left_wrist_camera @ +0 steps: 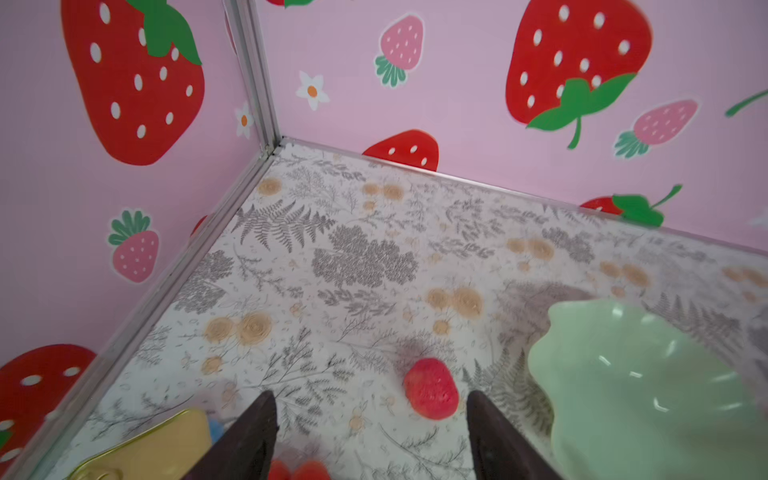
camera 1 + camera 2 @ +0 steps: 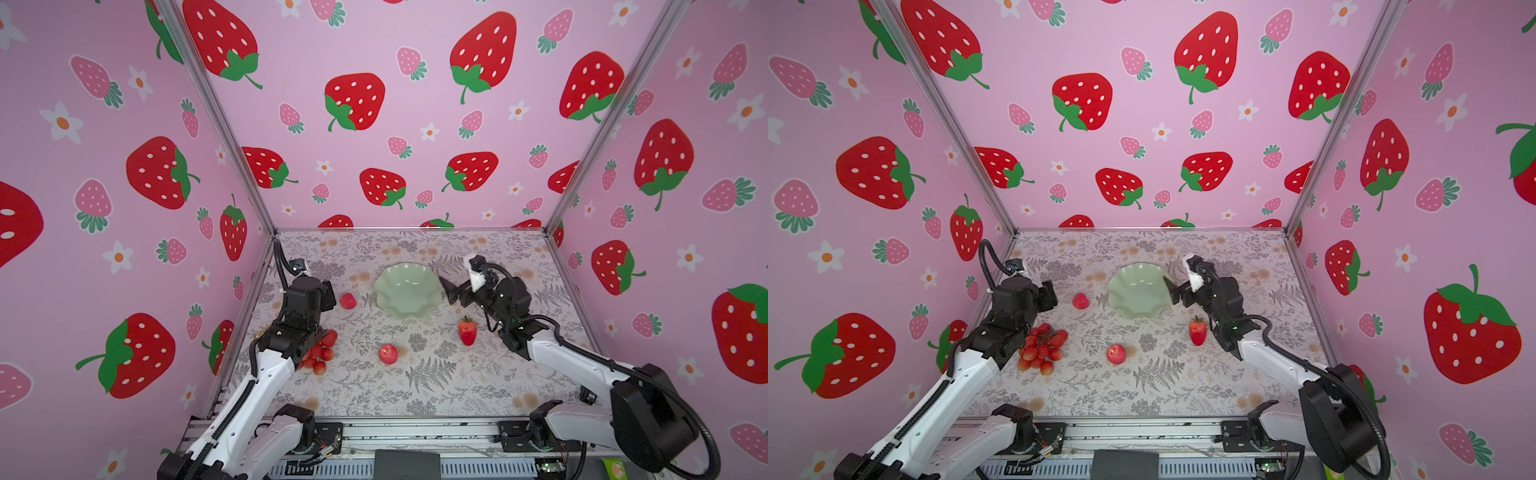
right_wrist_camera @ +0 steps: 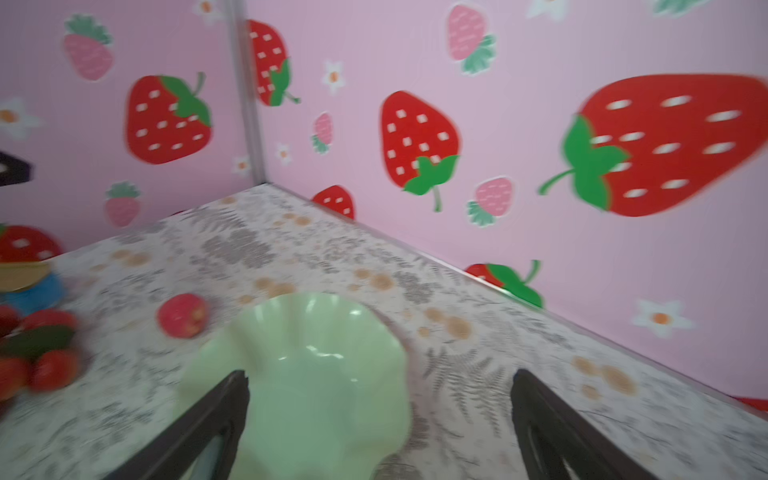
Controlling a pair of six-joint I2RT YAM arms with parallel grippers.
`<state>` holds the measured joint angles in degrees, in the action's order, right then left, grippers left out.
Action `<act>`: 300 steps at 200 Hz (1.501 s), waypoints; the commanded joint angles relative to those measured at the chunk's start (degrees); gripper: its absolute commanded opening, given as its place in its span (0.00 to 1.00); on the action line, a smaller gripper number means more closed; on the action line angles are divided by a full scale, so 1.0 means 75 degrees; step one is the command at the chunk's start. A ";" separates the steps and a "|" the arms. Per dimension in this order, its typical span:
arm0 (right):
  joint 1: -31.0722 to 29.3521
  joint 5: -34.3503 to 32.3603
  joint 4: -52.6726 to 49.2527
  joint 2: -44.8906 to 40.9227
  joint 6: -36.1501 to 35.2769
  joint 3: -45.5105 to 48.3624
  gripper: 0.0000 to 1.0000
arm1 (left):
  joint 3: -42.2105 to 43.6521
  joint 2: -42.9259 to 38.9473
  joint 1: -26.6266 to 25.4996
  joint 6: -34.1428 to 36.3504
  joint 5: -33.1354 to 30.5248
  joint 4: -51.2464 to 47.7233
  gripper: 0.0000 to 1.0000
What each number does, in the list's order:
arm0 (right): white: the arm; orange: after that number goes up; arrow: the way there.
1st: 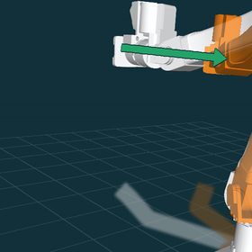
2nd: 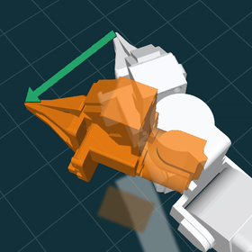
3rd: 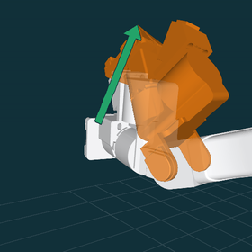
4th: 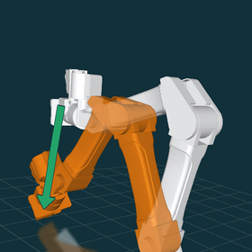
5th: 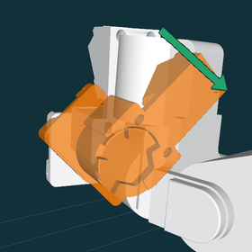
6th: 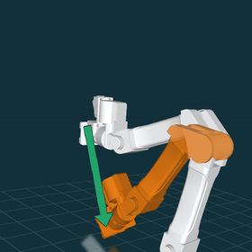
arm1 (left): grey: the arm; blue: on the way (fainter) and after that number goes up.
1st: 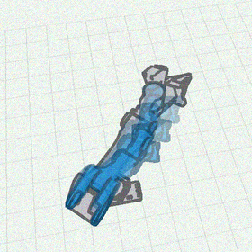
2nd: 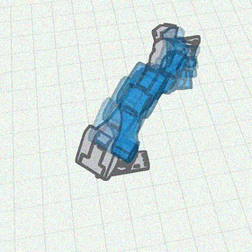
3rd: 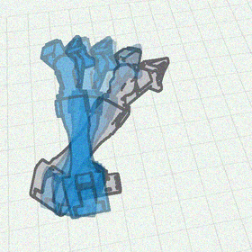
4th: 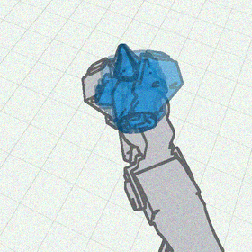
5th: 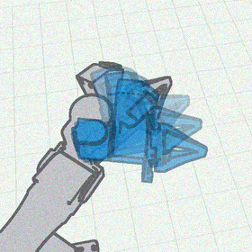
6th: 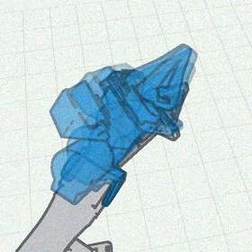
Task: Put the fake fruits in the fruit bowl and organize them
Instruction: 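Grasp the red fruit bunch stem with the left gripper while the right arm advances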
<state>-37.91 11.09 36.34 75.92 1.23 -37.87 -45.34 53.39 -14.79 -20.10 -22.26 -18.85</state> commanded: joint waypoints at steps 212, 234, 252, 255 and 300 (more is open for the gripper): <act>-0.2852 0.1662 0.1507 0.1998 -0.0781 0.0129 0.99 | -0.0634 0.2370 -0.0979 -0.1327 -0.0506 -0.3621 0.43; -0.2844 0.1727 0.1506 0.2033 -0.0774 0.0126 0.99 | -0.0632 0.2525 -0.0945 -0.1378 -0.0594 -0.3612 0.38; -0.2844 0.1755 0.1507 0.2078 -0.0764 0.0104 0.99 | -0.0574 0.2516 -0.0941 -0.1352 -0.0606 -0.3506 0.36; -0.2845 0.1764 0.1507 0.2084 -0.0758 0.0104 0.99 | -0.0561 0.2506 -0.0936 -0.1352 -0.0621 -0.3495 0.36; -0.2844 0.1838 0.1484 0.2141 -0.0728 0.0053 0.99 | -0.0552 0.2386 -0.0923 -0.1304 -0.0702 -0.3536 0.26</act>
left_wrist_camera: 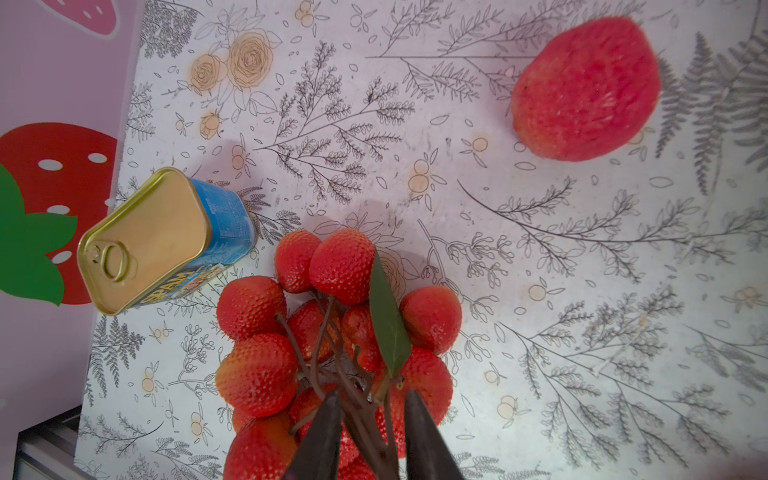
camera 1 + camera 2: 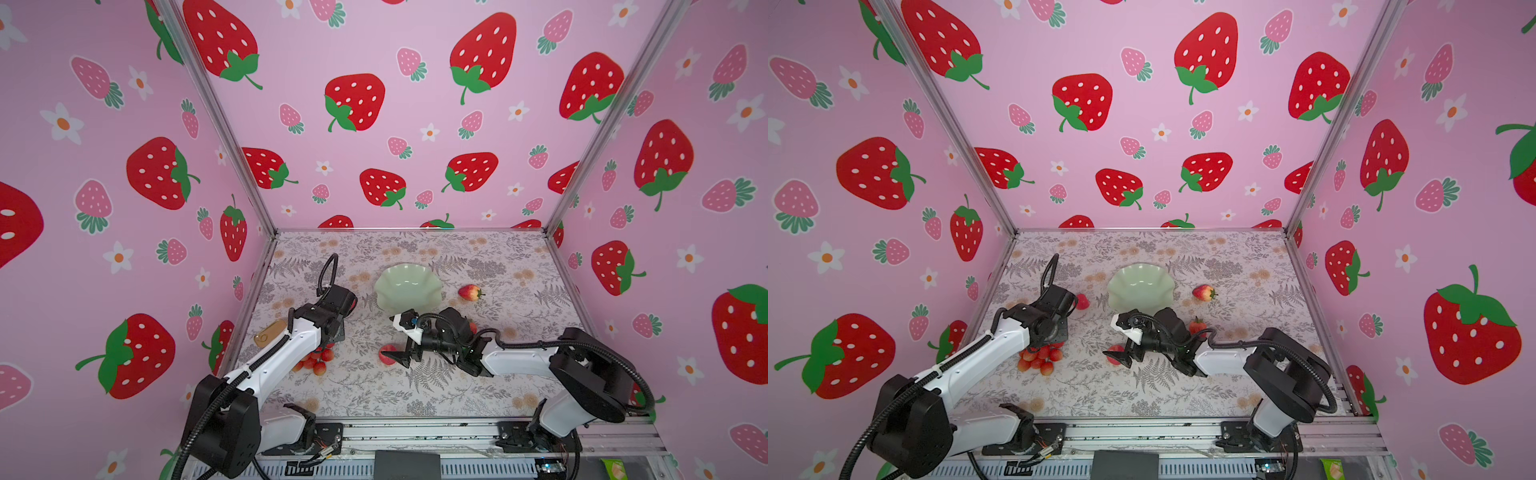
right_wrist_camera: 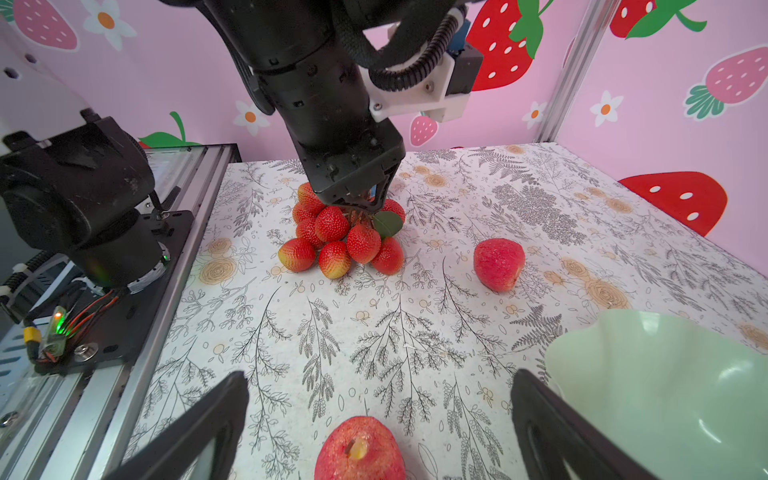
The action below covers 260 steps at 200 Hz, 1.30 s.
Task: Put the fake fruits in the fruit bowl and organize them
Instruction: 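Grasp the red fruit bunch stem with the left gripper while the right arm advances, then lift the fruit bunch with the left gripper and set it into the green bowl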
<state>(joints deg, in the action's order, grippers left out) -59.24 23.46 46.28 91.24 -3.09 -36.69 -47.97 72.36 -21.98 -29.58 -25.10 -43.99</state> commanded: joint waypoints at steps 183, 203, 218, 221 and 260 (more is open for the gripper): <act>0.3068 -0.0425 0.0510 -0.1777 0.2491 0.1095 0.99 | -0.3750 0.0007 -0.0795 0.0830 0.0222 -0.1479 0.01; 0.3196 -0.0407 0.0127 -0.2187 0.2448 0.1126 0.99 | -0.4993 0.0728 -0.1282 0.1095 -0.0036 -0.1772 0.00; 0.3193 -0.0581 -0.0128 -0.2457 0.2345 0.1145 0.99 | -0.5744 0.1335 -0.1490 0.1284 0.0141 -0.1732 0.00; 0.3199 -0.0595 -0.0145 -0.2501 0.2346 0.1152 0.99 | -0.5889 0.1474 -0.1516 0.1322 0.0216 -0.1728 0.00; 0.3212 -0.0586 -0.0240 -0.2838 0.2401 0.1464 0.99 | -0.7821 0.3407 -0.1944 0.1795 0.0543 -0.1723 0.00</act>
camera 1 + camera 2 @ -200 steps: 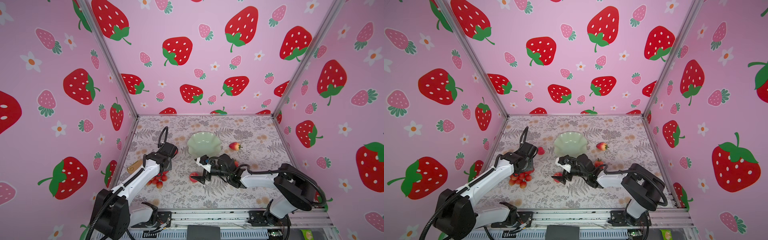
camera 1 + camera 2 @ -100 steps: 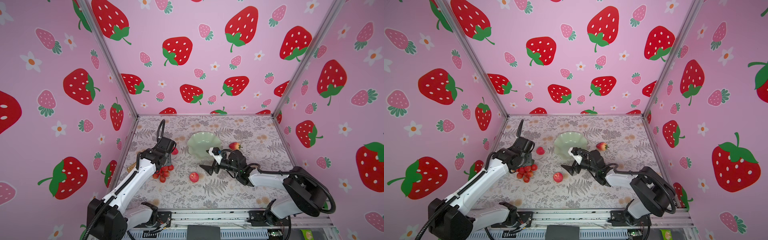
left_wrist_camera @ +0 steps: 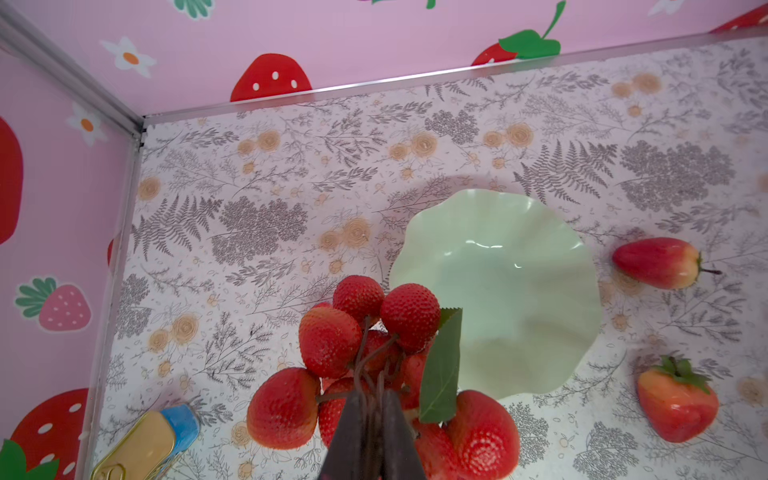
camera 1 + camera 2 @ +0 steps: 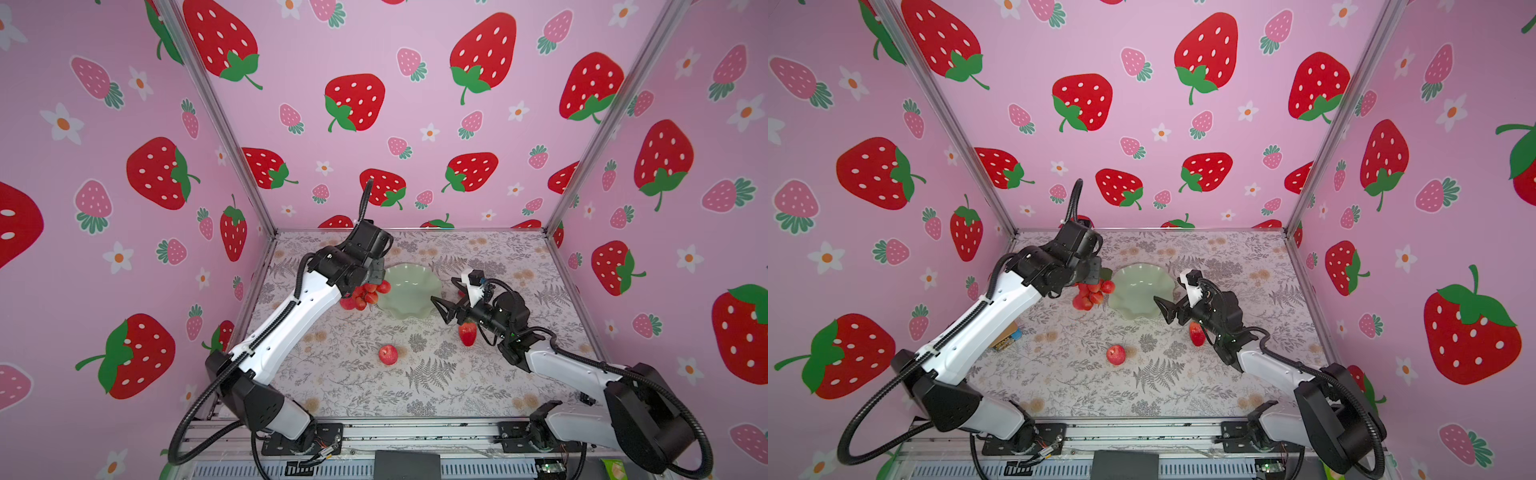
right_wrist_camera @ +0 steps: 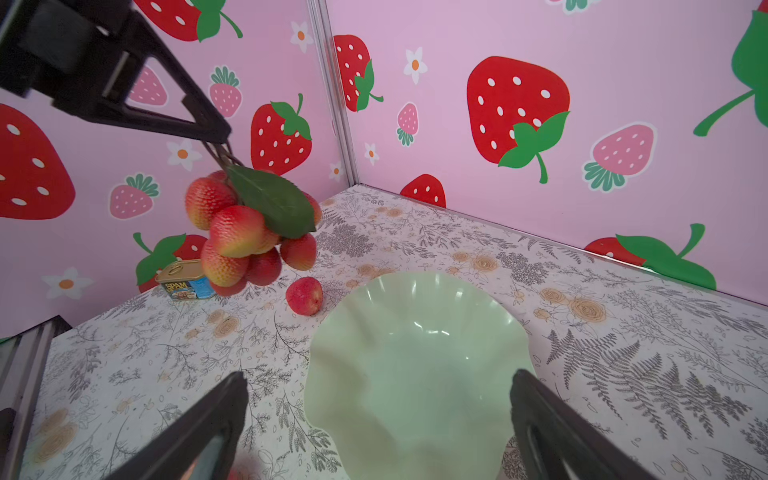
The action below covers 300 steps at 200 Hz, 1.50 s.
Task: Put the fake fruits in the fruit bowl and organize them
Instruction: 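Lift the fruit bunch with the left gripper and set it into the green bowl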
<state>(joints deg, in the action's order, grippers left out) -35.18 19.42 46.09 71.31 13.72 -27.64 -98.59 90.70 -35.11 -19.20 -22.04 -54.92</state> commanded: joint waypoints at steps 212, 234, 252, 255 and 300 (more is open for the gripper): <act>0.0003 -0.0878 -0.0356 -0.0808 -0.0147 0.0836 0.99 | -0.3886 0.5029 -0.0334 0.1168 0.1760 -0.0259 0.34; 0.0003 -0.0867 -0.0227 -0.0714 -0.0185 0.0875 0.99 | -0.3331 0.4497 -0.0334 0.1188 0.1964 0.0272 0.50; 0.0003 -0.0769 -0.0014 -0.0591 -0.0233 0.0940 0.99 | -0.2470 0.3773 -0.0301 0.1188 0.1990 0.0907 0.56; 0.0000 -0.0737 -0.0005 -0.0584 -0.0243 0.0943 0.99 | -0.2319 0.3644 -0.0299 0.1171 0.1971 0.1017 0.57; 0.0047 -0.1251 0.0053 -0.0761 -0.0210 0.1100 0.99 | 0.0244 0.1757 -0.0338 0.1226 0.3470 0.2485 0.67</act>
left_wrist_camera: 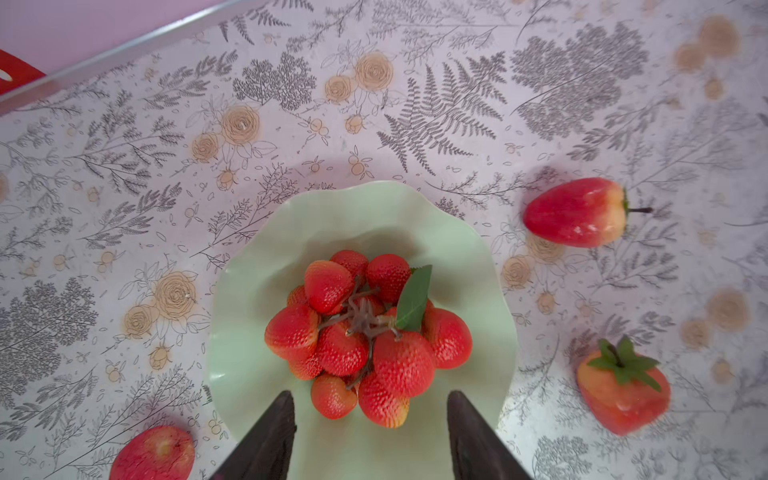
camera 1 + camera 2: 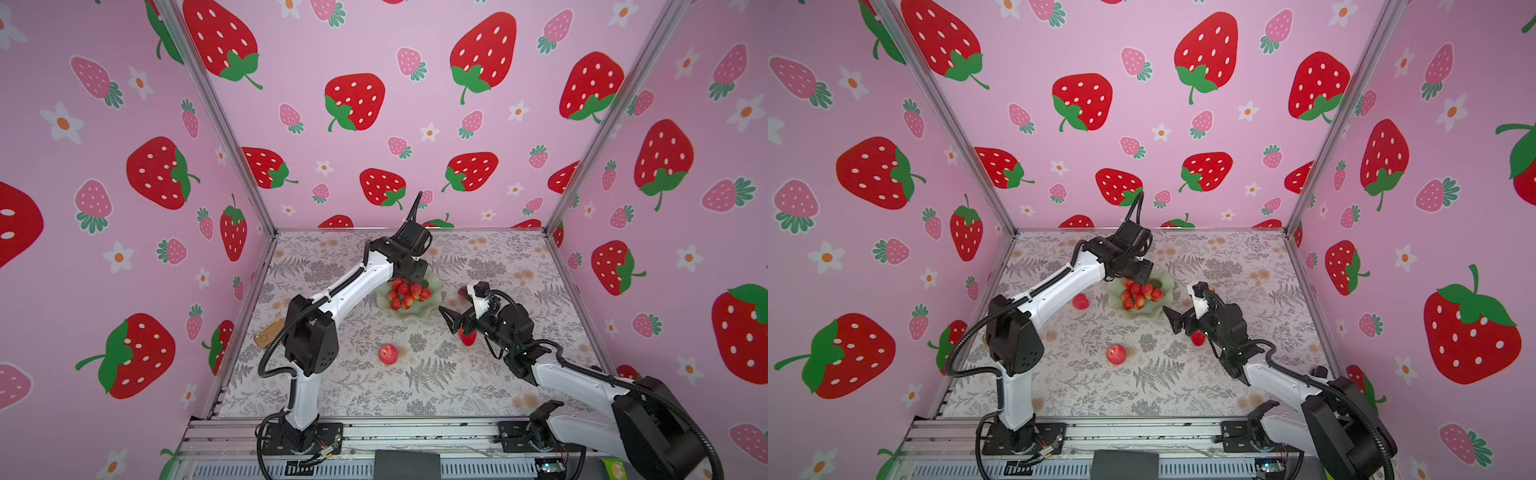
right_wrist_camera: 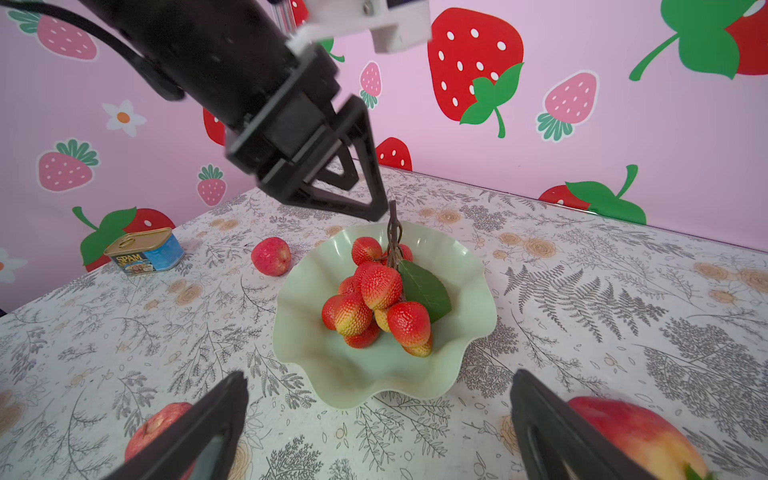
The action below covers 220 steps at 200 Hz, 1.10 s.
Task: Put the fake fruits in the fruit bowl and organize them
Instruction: 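Lift the fruit bunch with the left gripper and set it into the green bowl, then move the left gripper to the orange fruit with green leaves and grasp it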
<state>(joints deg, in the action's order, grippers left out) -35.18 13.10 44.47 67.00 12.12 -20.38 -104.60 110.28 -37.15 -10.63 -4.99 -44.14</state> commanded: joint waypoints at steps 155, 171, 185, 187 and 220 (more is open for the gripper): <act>0.0290 0.0064 -0.5305 -0.7123 0.2055 0.1620 0.99 | 0.1176 0.1421 -0.2461 -0.3394 0.0290 0.2726 0.77; 0.0296 0.0208 -0.5412 -0.7185 0.1994 0.1631 0.99 | 0.0952 0.1640 -0.2589 -0.3425 0.0268 0.2765 0.78; 0.0295 0.0268 -0.5454 -0.7331 0.1981 0.1674 0.99 | 0.0726 0.1836 -0.2685 -0.3459 0.0250 0.2641 0.79; 0.0296 0.0271 -0.5459 -0.7355 0.1973 0.1689 0.99 | 0.0698 0.1867 -0.2693 -0.3458 0.0260 0.2640 0.79; 0.0296 0.0207 -0.5821 -0.7863 0.1813 0.1625 0.99 | 0.0086 0.2361 -0.2781 -0.3587 0.0268 0.2292 0.80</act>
<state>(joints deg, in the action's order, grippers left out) -33.08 14.13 3.97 10.74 26.85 -6.59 -99.57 126.15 -57.41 -35.29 -1.93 -25.54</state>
